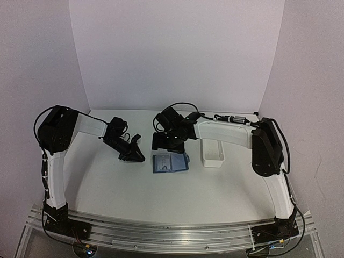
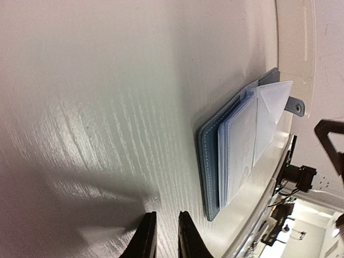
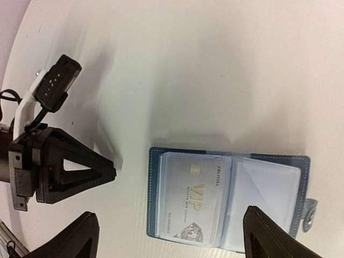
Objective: Put the credit cards into the card holder
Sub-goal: Pick up the credit card from the storage box.
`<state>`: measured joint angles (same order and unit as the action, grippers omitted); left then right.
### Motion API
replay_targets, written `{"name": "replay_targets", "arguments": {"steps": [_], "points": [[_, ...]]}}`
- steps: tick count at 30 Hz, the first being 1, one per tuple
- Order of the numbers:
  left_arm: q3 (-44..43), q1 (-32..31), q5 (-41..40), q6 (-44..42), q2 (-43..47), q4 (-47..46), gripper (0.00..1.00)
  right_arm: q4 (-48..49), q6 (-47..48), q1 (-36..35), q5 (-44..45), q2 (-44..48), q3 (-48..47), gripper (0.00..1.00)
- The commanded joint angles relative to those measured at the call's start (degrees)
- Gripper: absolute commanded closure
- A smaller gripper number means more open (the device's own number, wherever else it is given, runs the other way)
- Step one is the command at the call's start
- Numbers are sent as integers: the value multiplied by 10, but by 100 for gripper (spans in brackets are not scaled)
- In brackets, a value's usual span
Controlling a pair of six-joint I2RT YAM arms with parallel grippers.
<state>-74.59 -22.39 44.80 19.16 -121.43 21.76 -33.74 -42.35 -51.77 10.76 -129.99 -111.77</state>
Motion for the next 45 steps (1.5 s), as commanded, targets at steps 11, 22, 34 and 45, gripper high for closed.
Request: {"name": "replay_targets", "arguments": {"steps": [11,22,34,45], "points": [[-96,-11,33,-361,46,72,23,-5,427,208,-14,104,-71,2],[-80,-11,40,-404,57,-78,0,155,1168,292,-86,150,156,2],[-88,-10,-16,-409,7,-172,0,230,1256,292,-12,54,120,2],[-63,5,-6,-378,-14,-210,0,269,1282,283,19,-22,70,2]]}}
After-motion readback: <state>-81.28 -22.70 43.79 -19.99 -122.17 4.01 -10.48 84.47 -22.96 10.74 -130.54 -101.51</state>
